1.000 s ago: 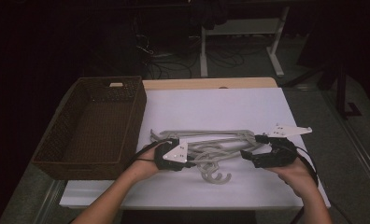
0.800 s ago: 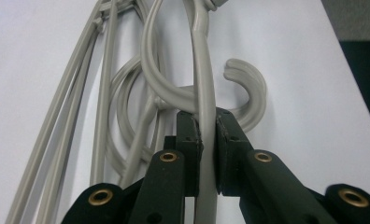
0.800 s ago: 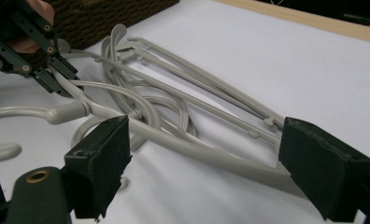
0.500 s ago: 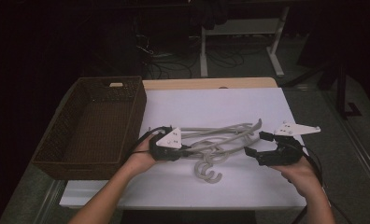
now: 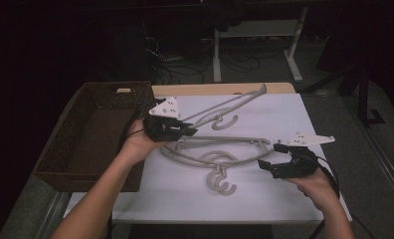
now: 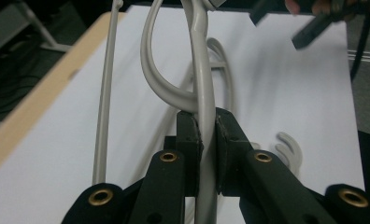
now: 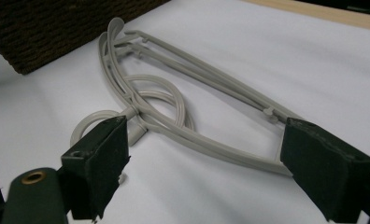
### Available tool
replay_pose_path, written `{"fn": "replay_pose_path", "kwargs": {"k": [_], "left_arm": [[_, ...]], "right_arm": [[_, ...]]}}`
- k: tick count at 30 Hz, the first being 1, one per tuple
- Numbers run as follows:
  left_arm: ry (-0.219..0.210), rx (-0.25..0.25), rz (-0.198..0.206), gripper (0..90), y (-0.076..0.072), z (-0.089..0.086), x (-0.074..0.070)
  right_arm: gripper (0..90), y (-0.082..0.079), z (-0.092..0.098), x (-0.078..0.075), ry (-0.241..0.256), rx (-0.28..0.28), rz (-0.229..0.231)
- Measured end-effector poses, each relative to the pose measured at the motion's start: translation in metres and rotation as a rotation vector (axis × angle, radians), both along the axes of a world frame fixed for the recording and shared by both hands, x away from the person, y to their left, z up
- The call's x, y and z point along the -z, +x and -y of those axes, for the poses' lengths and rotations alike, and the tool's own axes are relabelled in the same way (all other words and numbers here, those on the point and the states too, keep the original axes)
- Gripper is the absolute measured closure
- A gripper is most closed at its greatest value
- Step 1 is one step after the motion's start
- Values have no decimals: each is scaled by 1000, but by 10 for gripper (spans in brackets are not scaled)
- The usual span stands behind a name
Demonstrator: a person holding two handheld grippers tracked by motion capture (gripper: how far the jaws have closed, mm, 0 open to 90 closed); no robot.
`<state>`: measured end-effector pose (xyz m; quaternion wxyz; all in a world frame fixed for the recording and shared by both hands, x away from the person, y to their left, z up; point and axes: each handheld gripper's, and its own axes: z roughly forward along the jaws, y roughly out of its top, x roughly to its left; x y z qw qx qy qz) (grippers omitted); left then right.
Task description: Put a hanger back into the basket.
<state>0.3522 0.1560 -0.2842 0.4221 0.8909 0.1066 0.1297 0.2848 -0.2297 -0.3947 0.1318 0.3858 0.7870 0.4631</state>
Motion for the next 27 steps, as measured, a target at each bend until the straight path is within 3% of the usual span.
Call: {"fn": "replay_pose_path", "kwargs": {"k": [6,13,18,23,27], "left_arm": [[-3,-55,7,825,3,-36,-24],[5,-143,5,825,3,-89,-32],[-11,-215,7,825,0,-129,-33],[-27,-278,2,825,-4,-168,-26],[-32,-330,-14,824,-5,-193,-13]], "right_arm": [[138,3,-4,6,-11,-7,-19],[112,6,-8,10,-19,-2,-24],[1,7,-12,16,-27,4,-33],[0,4,-17,23,-59,13,-48],[0,0,-16,30,-49,18,-53]]}}
